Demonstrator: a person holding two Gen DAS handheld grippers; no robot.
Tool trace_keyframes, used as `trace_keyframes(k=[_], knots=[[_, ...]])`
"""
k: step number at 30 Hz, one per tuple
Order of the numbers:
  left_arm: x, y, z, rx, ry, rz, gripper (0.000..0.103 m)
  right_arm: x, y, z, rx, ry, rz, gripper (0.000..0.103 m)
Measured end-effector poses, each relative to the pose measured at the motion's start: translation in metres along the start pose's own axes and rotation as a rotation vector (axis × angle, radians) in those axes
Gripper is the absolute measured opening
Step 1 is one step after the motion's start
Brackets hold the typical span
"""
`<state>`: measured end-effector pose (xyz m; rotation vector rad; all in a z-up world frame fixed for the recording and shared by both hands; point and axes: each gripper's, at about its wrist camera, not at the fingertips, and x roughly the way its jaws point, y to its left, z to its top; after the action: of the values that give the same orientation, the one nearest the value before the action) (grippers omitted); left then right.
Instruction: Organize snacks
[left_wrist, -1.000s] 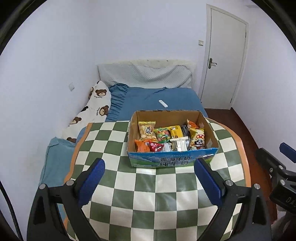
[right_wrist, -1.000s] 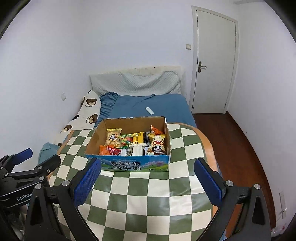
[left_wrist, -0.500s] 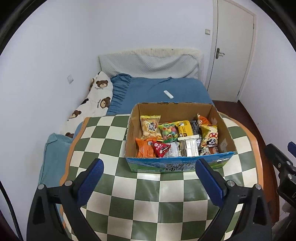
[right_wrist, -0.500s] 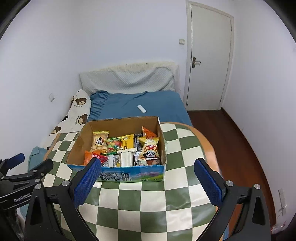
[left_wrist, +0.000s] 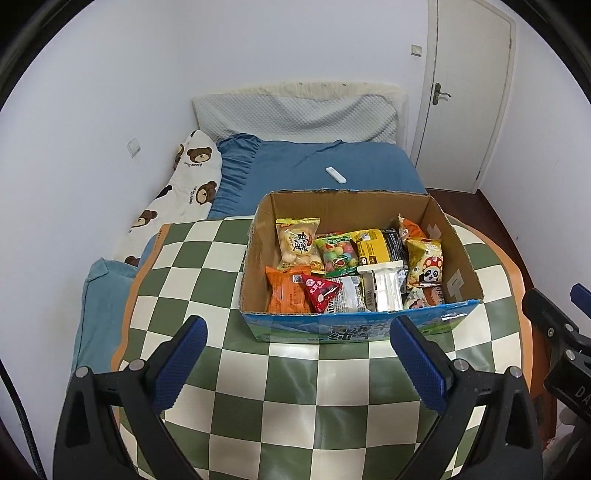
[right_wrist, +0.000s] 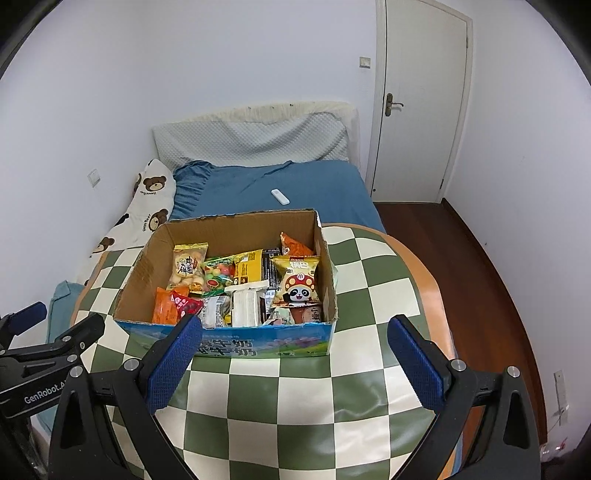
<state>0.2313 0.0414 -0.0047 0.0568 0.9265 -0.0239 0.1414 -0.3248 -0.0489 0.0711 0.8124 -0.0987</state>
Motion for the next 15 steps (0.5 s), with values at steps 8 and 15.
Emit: trace_keyframes(k=[8, 15], knots=[[-0.0021, -0.0004, 0.0041, -0.015, -0.009, -0.008, 0.101, 0.0027, 0.0010, 0.0025, -0.001, -0.002, 0.003, 0.102], [-0.0047, -0.0006, 0.0055, -0.021, -0.006, -0.013, 0.101, 0.0021, 0.0017, 0.0021, -0.002, -0.003, -0.001, 0.102]])
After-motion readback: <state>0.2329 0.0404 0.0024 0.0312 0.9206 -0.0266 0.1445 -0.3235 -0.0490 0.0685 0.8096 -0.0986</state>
